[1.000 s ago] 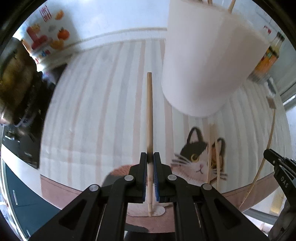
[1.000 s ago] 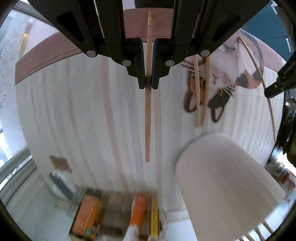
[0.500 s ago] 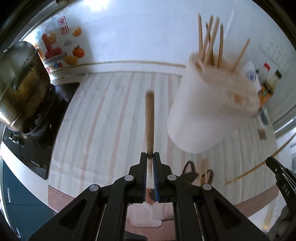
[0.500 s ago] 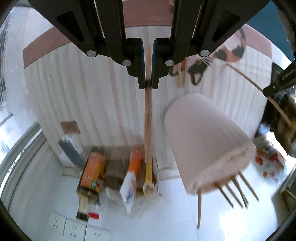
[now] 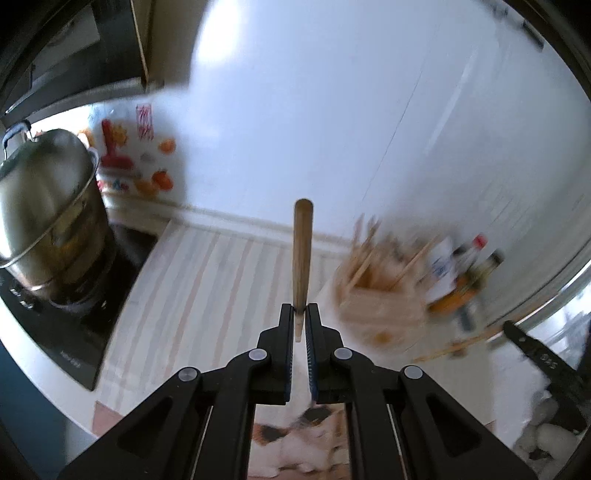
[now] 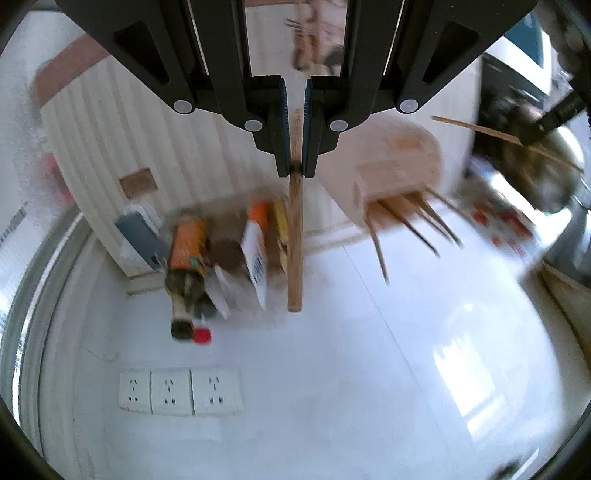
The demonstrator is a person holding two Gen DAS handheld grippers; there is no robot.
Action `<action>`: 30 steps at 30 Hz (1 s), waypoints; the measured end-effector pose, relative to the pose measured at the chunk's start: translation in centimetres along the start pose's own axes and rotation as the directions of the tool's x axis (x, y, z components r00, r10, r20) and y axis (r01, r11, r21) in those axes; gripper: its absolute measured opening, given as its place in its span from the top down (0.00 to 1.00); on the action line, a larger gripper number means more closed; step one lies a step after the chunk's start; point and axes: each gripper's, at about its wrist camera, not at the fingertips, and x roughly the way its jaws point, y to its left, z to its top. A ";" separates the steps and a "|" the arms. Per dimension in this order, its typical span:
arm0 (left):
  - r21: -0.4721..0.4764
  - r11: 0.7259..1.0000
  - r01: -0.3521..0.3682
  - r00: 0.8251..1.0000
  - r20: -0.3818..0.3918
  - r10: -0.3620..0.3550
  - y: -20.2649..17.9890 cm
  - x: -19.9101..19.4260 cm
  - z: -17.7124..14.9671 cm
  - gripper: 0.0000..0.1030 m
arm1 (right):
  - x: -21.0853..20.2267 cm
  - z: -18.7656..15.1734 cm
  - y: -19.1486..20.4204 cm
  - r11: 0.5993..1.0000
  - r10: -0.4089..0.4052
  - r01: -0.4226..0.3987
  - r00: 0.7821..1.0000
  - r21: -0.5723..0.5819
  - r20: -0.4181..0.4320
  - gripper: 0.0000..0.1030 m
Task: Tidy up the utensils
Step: 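Lift both held chopsticks and carry them above the holder, then drop the chopsticks into the holder by opening both tools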
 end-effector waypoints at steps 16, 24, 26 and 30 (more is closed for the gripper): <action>0.022 0.994 0.108 0.994 0.007 -0.108 -5.6 1.5 6.2 0.96 | -1.3 9.6 3.5 0.985 0.165 -0.167 0.984 0.030 0.068 0.94; 0.006 0.999 0.052 0.996 -0.073 -0.052 -5.6 7.9 6.5 0.96 | 4.6 9.9 3.7 0.989 0.146 -0.146 0.989 0.030 -0.012 0.94; -0.003 0.998 0.055 0.995 -0.078 -0.055 -5.6 8.4 6.7 0.96 | 5.7 9.8 3.8 0.990 0.143 -0.142 0.989 0.023 -0.032 0.94; 0.018 0.999 0.050 0.998 -0.049 -0.049 -6.0 8.1 7.2 0.96 | 6.7 9.7 3.9 0.989 0.149 -0.148 0.988 0.018 -0.044 0.94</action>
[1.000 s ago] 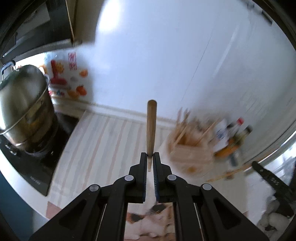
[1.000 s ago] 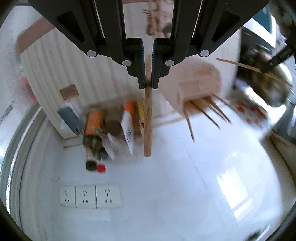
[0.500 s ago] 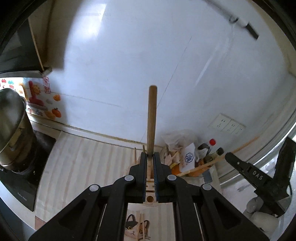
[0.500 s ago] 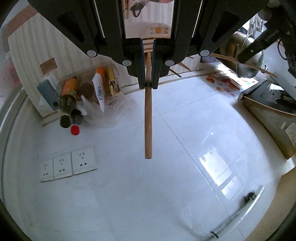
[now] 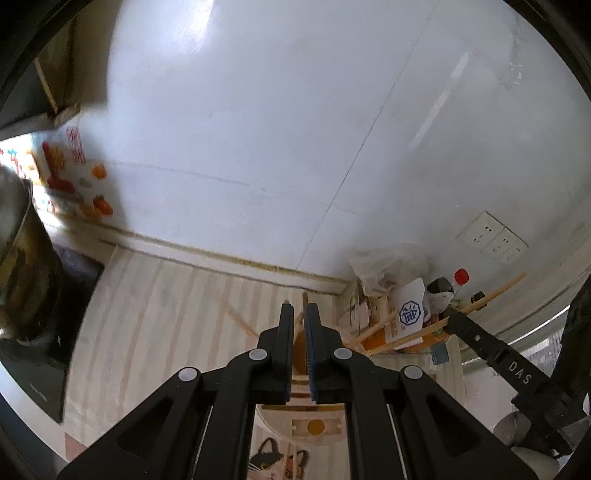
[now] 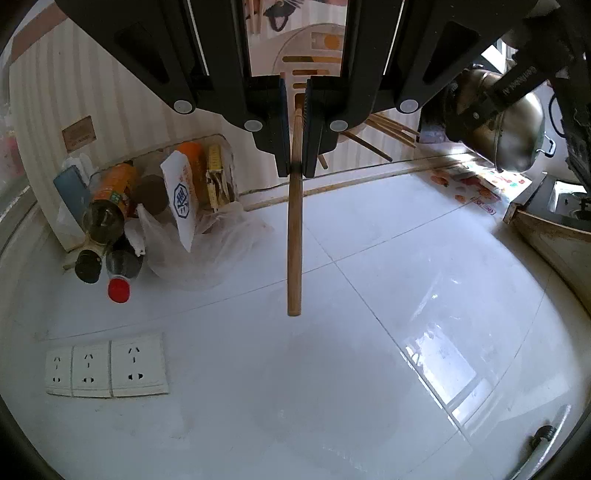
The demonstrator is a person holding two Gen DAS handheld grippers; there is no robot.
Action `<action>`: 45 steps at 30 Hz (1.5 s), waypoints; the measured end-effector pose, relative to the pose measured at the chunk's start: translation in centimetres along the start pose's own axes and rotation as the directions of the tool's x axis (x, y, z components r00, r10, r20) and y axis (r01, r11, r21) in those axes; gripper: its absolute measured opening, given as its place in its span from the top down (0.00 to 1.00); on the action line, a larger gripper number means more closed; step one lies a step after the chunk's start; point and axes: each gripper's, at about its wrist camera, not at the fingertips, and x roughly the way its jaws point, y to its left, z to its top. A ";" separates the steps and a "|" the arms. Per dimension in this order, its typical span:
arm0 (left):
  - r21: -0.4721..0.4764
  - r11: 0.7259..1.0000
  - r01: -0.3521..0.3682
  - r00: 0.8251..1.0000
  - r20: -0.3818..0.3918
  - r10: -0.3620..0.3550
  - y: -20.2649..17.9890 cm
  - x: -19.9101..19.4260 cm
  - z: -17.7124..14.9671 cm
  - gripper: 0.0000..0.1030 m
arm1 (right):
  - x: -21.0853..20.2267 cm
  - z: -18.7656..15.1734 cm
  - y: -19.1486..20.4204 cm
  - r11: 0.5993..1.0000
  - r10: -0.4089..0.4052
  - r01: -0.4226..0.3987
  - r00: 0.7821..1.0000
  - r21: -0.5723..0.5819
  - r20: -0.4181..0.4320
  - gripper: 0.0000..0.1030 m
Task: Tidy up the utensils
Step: 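Drop the chopsticks into the holder by opening both tools, then grasp a chopstick with the left tool while the right tool grasps another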
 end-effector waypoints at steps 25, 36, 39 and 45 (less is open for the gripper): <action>0.088 0.940 -0.328 0.935 -0.110 0.337 9.5 3.3 -12.9 0.00 | 0.6 -10.3 -3.6 0.997 -0.079 0.082 0.983 0.013 -0.167 0.47; 0.222 0.904 -0.365 0.822 -0.378 0.425 11.9 10.5 -25.1 0.00 | 11.9 -26.8 -6.8 0.986 -0.156 0.161 0.823 -0.038 -0.547 0.54; 0.244 0.904 -0.351 0.818 -0.389 0.423 11.5 10.9 -26.1 0.00 | 13.2 -28.6 -6.2 0.983 -0.185 0.161 0.803 -0.093 -0.566 0.65; 0.268 0.915 -0.302 0.834 -0.392 0.389 9.2 11.0 -26.6 0.00 | 12.8 -29.7 -7.2 0.958 -0.287 0.226 0.794 -0.178 -0.536 0.94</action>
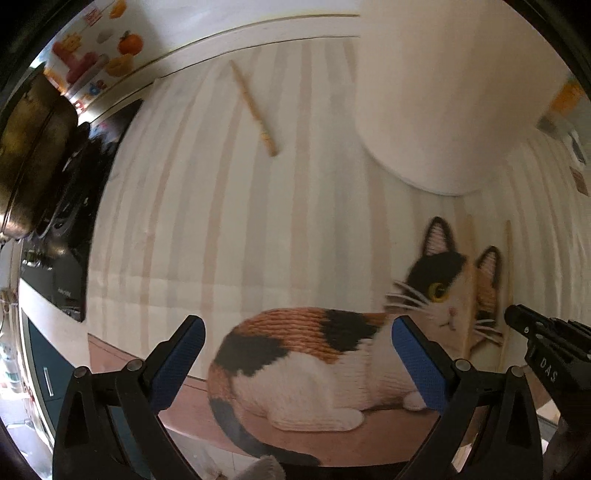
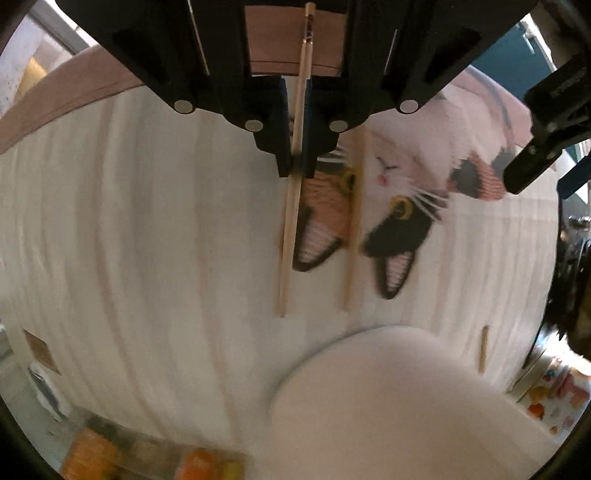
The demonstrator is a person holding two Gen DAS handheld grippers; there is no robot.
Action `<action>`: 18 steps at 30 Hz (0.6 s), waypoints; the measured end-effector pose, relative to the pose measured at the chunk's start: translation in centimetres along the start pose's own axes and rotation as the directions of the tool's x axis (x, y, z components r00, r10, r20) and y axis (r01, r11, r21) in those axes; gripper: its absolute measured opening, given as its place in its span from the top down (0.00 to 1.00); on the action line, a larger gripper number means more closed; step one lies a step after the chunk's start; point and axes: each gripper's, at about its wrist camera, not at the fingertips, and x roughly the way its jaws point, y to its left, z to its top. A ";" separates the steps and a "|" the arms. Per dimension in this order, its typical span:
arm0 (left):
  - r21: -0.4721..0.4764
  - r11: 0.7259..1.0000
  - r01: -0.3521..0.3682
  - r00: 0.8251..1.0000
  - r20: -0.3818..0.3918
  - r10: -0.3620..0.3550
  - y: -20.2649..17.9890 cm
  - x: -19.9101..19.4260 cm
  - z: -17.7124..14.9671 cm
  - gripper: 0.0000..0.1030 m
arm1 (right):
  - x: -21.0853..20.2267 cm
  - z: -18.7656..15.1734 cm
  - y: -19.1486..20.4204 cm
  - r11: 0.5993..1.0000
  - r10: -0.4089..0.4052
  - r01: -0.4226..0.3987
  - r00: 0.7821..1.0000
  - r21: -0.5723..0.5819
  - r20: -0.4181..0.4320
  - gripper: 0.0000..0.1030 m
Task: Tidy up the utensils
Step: 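Grasp a chopstick with the left tool while the right tool grasps another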
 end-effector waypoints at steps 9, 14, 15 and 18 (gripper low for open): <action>0.107 0.975 0.196 0.976 -0.121 -0.183 -8.2 2.1 -0.5 0.31 | -1.6 -2.1 -8.8 0.988 -0.054 0.055 0.998 0.145 -0.013 0.94; 0.204 0.966 0.162 0.985 -0.095 -0.145 -11.3 2.8 -0.9 0.69 | -2.0 -2.8 -10.6 0.984 -0.045 0.046 0.999 0.175 -0.013 0.94; 0.205 0.965 0.165 0.984 -0.095 -0.148 -11.4 2.7 -0.9 0.77 | -2.0 -2.9 -10.7 0.983 -0.048 0.050 0.999 0.179 -0.017 0.94; 0.181 0.972 0.152 0.986 -0.090 -0.138 -10.9 2.8 -0.6 0.96 | -2.3 -2.7 -11.3 0.981 -0.053 0.056 0.998 0.186 -0.022 0.94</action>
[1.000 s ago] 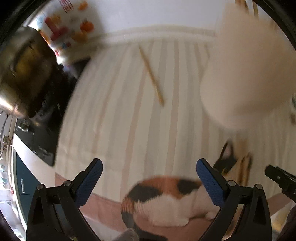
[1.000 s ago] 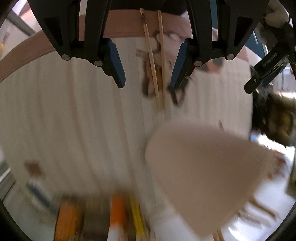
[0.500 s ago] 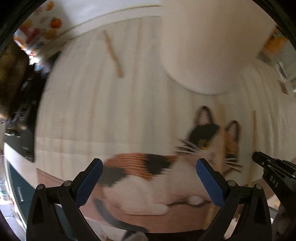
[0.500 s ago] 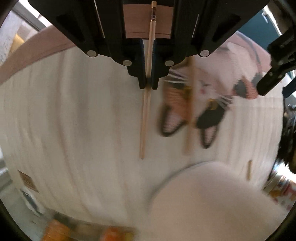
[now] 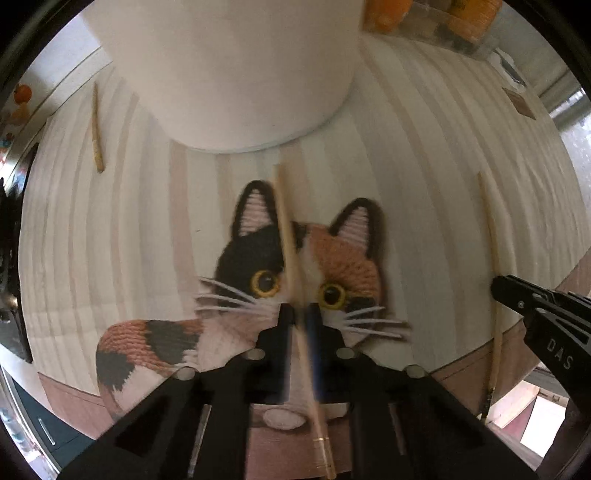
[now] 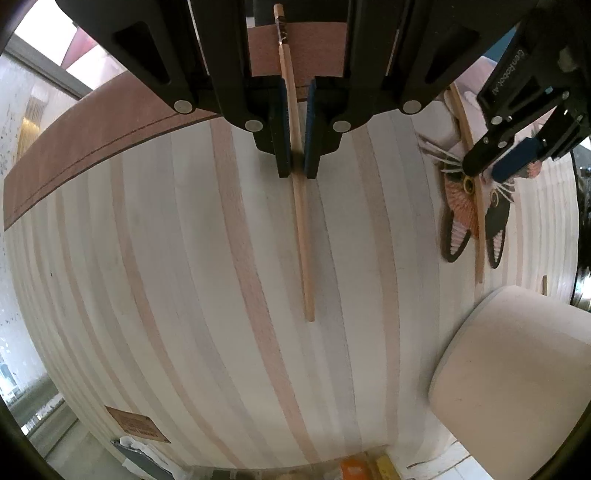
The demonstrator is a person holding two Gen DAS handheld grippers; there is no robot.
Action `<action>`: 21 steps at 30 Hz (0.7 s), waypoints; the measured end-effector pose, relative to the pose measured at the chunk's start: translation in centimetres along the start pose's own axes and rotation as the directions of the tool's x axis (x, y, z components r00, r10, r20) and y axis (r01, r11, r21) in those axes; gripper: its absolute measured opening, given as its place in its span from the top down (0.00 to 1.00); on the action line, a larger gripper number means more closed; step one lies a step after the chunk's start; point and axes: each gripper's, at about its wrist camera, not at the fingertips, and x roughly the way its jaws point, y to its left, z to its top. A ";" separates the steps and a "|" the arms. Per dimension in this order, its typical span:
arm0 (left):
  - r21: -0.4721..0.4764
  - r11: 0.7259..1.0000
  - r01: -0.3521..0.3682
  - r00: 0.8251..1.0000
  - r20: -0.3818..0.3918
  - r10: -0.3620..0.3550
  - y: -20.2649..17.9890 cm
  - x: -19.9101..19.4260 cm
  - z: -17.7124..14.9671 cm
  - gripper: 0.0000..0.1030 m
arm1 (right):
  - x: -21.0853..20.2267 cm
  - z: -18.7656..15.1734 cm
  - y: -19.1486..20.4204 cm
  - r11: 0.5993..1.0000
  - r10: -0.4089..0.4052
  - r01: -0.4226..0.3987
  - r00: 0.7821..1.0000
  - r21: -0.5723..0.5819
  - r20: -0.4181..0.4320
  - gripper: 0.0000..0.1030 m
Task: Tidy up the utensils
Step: 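Grasp a chopstick with the left tool while the right tool grasps another, then lift both held chopsticks and carry them above the holder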
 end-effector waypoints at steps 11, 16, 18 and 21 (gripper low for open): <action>-0.219 0.975 0.041 0.999 -0.027 -0.048 7.2 0.3 -0.7 0.95 | 1.3 2.0 4.8 0.995 0.049 -0.051 0.999 -0.083 -0.017 0.93; -0.211 0.977 0.019 0.999 -0.026 -0.025 8.5 0.6 0.5 0.92 | 1.5 3.1 6.0 0.993 0.038 -0.042 0.999 -0.108 -0.035 0.93; -0.204 0.979 0.007 1.000 -0.023 -0.012 8.0 0.8 0.8 0.92 | 1.6 3.5 6.2 0.992 0.036 -0.041 0.998 -0.121 -0.044 0.93; -0.195 0.981 -0.006 1.000 -0.021 0.001 6.8 0.4 2.1 0.92 | 1.6 4.1 6.5 0.990 0.028 -0.035 0.998 -0.140 -0.051 0.93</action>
